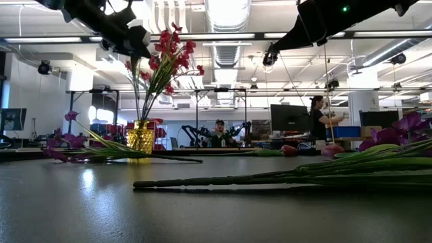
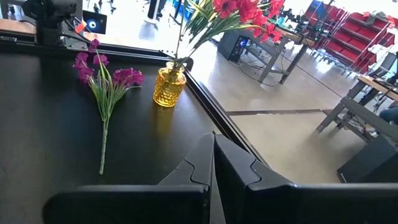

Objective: Sort flowers into vase by color
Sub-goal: Put the white tulip into the yellow vase

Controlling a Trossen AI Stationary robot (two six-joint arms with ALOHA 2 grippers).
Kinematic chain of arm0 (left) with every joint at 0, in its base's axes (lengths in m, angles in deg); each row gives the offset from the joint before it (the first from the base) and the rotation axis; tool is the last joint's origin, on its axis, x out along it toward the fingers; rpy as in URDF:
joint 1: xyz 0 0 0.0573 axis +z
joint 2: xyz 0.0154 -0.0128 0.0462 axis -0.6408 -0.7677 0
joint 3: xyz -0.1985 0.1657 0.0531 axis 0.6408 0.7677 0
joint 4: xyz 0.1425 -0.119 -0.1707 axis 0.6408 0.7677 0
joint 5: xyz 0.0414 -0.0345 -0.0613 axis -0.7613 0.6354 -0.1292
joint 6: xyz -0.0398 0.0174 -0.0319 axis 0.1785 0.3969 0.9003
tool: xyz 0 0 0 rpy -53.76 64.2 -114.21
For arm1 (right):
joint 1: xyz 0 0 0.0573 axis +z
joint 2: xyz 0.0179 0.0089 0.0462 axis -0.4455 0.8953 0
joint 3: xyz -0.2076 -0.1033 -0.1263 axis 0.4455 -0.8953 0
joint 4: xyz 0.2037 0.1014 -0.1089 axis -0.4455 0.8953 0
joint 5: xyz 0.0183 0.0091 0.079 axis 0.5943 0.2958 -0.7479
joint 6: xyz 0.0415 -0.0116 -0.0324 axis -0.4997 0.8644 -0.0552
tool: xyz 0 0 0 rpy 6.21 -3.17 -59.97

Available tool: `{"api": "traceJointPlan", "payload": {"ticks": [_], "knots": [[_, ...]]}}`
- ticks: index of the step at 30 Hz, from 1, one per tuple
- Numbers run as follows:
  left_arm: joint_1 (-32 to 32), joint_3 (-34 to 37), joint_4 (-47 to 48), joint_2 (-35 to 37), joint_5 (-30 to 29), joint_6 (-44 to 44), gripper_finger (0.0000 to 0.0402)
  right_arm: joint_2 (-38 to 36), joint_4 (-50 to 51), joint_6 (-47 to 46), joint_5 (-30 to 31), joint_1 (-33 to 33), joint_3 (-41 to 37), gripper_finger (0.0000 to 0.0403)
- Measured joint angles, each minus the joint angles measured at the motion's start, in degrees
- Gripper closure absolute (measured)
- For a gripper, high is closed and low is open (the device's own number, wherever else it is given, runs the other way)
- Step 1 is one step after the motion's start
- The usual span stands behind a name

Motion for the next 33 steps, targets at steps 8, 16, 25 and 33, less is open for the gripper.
{"api": "traceJointPlan", "payload": {"ticks": [8, 16, 25, 33], "knots": [[0.1, -1.4, -1.4, -3.3, 0.0, 0.3, 0.0138, 0.0, 0.0, 0.0, -0.2, 0.0, 0.0, 0.0394], [0.1, -1.1, 0.0, -4.7, 0.0, 1.1, 0.0153, 0.0, 0.3, -0.1, -0.2, 0.0, 0.0, 0.0394], [0.1, -10.2, 20.0, -4.3, -0.1, 0.8, 0.0132, 0.0, 0.3, -0.1, -0.2, 0.0, 0.0, 0.0394], [0.1, -8.4, 22.4, -6.6, 0.0, 0.1, 0.0136, 0.0, 0.3, -0.1, -0.2, 0.0, 0.0, 0.0394]]}}
